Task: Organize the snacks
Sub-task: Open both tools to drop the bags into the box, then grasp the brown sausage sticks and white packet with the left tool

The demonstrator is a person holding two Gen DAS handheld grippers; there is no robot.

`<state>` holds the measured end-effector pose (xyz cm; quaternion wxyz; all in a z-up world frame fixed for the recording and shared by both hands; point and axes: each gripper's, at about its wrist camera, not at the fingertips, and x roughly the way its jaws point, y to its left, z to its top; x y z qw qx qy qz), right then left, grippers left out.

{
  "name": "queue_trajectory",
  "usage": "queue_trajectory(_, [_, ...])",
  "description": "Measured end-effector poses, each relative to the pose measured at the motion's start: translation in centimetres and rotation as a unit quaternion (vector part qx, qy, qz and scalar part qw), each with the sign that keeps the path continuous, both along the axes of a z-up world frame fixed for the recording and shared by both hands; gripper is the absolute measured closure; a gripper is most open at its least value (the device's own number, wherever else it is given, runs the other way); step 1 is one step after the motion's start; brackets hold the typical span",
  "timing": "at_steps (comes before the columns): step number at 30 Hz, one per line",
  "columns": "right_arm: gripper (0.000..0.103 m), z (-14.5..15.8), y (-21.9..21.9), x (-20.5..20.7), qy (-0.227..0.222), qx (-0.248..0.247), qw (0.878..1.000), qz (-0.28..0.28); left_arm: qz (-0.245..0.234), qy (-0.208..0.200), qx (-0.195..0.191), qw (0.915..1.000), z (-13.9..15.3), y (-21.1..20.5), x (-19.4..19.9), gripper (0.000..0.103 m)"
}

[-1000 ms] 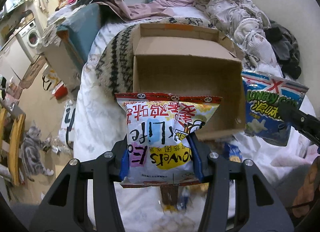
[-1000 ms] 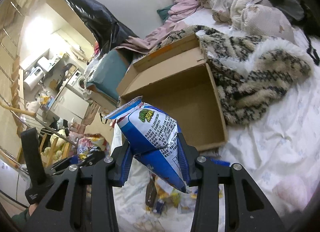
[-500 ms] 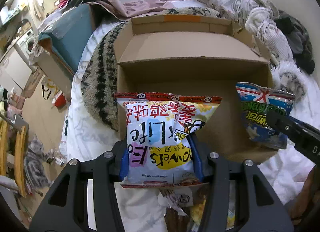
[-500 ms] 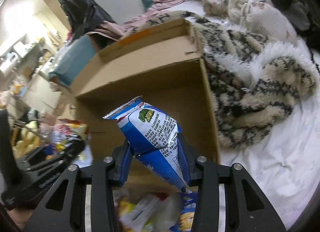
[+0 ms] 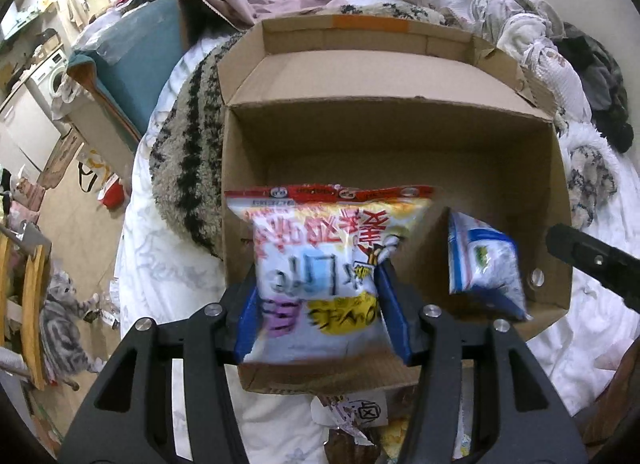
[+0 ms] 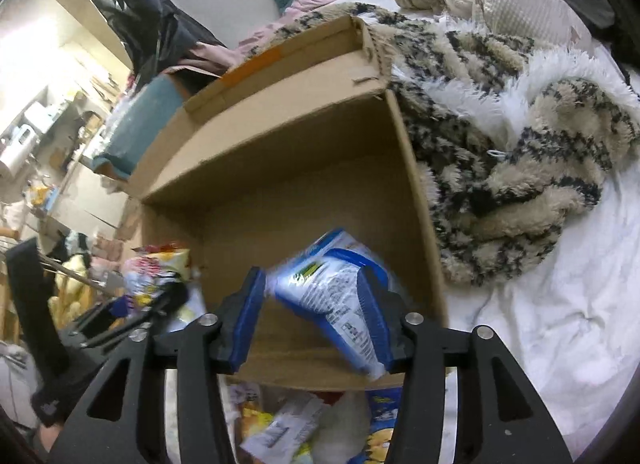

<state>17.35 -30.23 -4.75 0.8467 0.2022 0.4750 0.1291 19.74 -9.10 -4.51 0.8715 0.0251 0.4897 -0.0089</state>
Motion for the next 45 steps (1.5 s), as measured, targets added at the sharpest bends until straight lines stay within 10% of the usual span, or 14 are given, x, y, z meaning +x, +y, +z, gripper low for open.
queue_trajectory(6, [0.020,0.8,-0.3,-0.5,-0.016,0.013,1.000,-0.009,0.007,-0.023,-0.024,0.9994,1.3,0.5,-0.9,0.005])
queue_trajectory(25, [0.019,1.8,-0.9,-3.3,-0.002,0.006,1.000,-0.006,0.013,-0.026,-0.038,0.9989,3.8,2.4,-4.4,0.004])
queue_trajectory(37, [0.019,1.3,-0.6,-9.7,0.052,0.023,0.998,0.015,0.077,0.065,-0.066,0.9928,0.6,7.5,-9.7,0.004])
queue_trajectory(45, [0.019,0.8,-0.7,-11.5,0.063,0.029,0.998,0.003,0.028,0.156,-0.078,0.9843,-4.2,5.0,-12.1,0.009])
